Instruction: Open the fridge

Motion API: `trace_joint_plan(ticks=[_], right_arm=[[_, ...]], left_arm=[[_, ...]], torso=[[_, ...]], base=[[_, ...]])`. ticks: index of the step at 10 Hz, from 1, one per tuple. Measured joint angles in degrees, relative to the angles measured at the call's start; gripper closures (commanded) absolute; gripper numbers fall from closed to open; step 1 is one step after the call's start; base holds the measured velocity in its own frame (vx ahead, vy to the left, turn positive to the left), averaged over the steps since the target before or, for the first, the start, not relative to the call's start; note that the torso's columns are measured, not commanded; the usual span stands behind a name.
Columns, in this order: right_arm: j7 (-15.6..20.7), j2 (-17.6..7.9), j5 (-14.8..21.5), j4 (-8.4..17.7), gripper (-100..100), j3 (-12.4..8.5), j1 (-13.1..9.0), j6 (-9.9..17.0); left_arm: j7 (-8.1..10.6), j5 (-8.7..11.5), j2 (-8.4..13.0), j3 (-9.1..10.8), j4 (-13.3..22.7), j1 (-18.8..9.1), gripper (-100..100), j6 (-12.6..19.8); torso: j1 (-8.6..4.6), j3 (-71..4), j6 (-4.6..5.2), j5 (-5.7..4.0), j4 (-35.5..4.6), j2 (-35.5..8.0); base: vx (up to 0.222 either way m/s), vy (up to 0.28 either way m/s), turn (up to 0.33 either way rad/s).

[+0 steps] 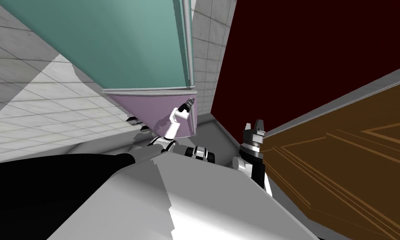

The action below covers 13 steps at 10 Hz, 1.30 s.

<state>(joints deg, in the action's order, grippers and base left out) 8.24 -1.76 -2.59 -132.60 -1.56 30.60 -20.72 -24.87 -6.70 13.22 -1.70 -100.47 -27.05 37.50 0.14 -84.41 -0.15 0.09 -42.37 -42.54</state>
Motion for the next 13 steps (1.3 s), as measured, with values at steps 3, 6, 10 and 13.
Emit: trace_joint_plan(ticks=[3, 6, 10, 13], right_arm=[[0.00, 0.01, 0.00, 0.00, 0, 0.00, 0.03, 0.00], [0.00, 0.00, 0.00, 0.00, 0, 0.00, 0.02, 0.00], [0.00, 0.00, 0.00, 0.00, 0, 0.00, 0.02, 0.00], [0.00, -0.01, 0.00, 0.00, 0, -0.01, 0.02, 0.00]], left_arm=[[-0.66, 1.67, -0.25, -2.52, -1.51, 0.28, 100, 0.64], [1.15, 5.81, 4.21, -5.99, -2.74, -0.05, 100, -0.96], [3.65, 11.21, 9.71, -10.78, -4.67, 0.42, 100, -3.17], [6.00, 16.40, 15.14, -14.99, -6.46, 0.42, 100, -5.31]], torso=[[-0.37, -0.34, 0.04, -0.16, 0.05, 0.62], [0.05, 0.08, 0.14, 0.02, 0.05, -0.08], [0.16, 0.01, -0.05, 0.03, 0.01, 0.00], [-0.05, -0.12, 0.14, -0.03, 0.12, 0.20]], base=[[-0.260, 0.094, -0.070], [-0.292, 0.152, -0.079], [-0.266, 0.127, -0.048], [-0.297, 0.164, -0.065]])
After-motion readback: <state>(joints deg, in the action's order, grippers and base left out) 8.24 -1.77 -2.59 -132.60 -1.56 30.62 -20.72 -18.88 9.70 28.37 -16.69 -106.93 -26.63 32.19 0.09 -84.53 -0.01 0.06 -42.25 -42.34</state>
